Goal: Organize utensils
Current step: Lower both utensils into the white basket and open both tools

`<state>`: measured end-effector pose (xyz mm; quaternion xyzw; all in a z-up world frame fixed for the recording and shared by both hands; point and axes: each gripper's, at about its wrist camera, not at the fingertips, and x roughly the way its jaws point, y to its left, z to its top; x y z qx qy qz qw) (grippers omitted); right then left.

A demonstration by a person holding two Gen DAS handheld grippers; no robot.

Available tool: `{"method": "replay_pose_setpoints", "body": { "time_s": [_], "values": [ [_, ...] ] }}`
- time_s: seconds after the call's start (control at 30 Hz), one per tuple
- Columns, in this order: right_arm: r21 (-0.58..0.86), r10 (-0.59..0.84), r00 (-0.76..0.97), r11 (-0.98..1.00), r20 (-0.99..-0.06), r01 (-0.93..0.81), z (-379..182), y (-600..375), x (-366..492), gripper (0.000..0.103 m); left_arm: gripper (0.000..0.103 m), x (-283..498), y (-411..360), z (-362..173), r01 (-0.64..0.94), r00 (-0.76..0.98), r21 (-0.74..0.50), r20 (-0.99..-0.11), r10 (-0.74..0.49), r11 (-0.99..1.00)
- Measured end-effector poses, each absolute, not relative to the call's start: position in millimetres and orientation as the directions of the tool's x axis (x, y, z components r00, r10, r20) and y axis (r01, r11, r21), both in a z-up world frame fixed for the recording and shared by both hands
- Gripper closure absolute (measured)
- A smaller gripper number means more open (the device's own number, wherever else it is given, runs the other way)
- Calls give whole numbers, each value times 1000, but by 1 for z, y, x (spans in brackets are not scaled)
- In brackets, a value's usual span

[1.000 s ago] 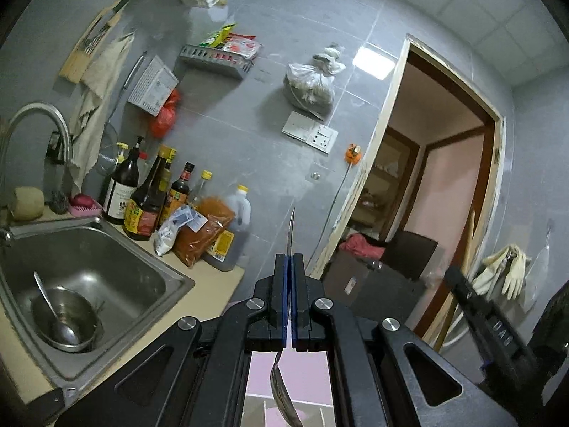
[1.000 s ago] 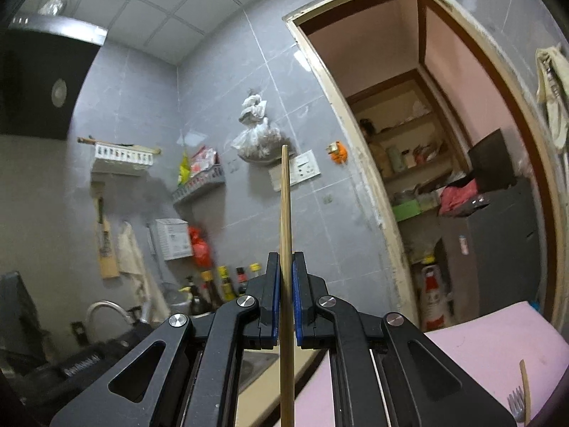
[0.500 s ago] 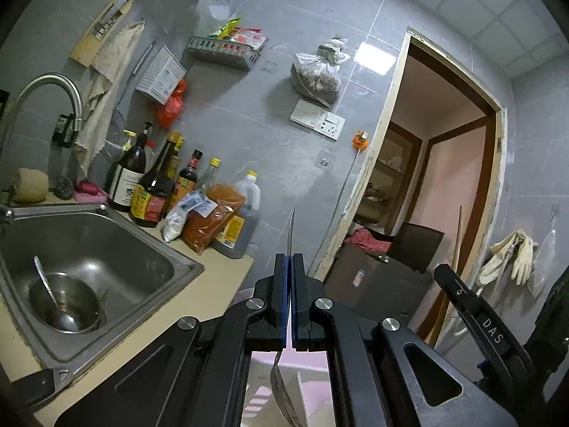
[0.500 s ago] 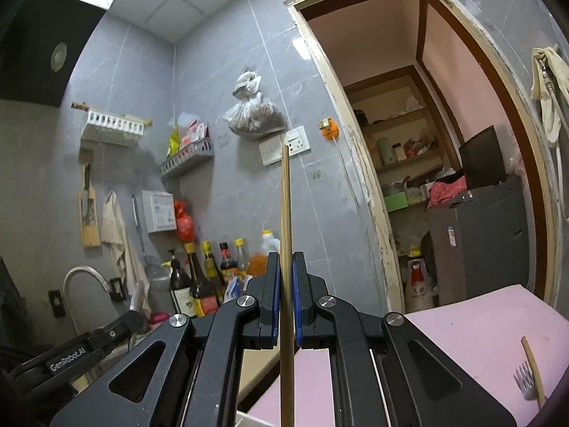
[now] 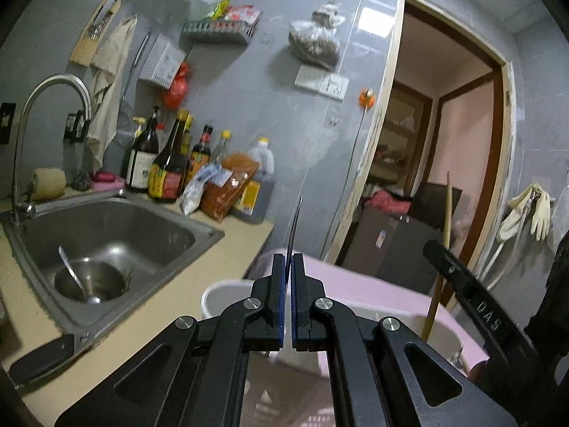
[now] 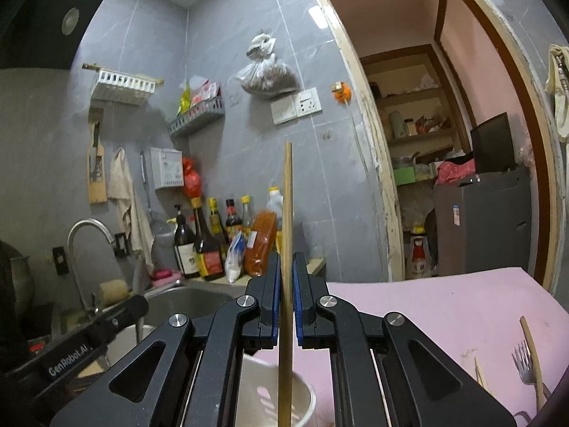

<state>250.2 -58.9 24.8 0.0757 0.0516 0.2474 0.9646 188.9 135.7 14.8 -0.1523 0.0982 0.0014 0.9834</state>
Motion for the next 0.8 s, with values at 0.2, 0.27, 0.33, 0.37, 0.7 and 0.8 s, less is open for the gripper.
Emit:
{"method": "replay_pose_setpoints", "body": {
  "time_s": [0.2, 0.27, 0.33, 0.37, 0.7, 0.8],
  "values": [
    [157, 497, 861, 864, -109, -479, 23, -60, 247, 96, 101, 185, 137, 14, -13, 973, -328, -223, -64, 944],
    [159, 501, 857, 862, -123, -481, 23, -62, 246, 88, 93, 181, 139, 15, -4, 972, -346, -220, -77, 938],
    [159, 503, 855, 861, -128, -482, 24, -64, 244, 75, 82, 178, 142, 17, 19, 974, -381, -203, -104, 924],
    [158, 505, 854, 860, -124, -485, 25, -66, 242, 74, 80, 177, 143, 18, 32, 974, -398, -195, -119, 917],
    [135, 449, 892, 888, -46, -440, 46, -94, 221, 33, 41, 162, 139, 43, 53, 981, -422, -150, -127, 905],
    [144, 415, 910, 902, -18, -408, 52, -109, 213, 18, 30, 156, 130, 55, 33, 985, -376, -143, -94, 926]
  ]
}}
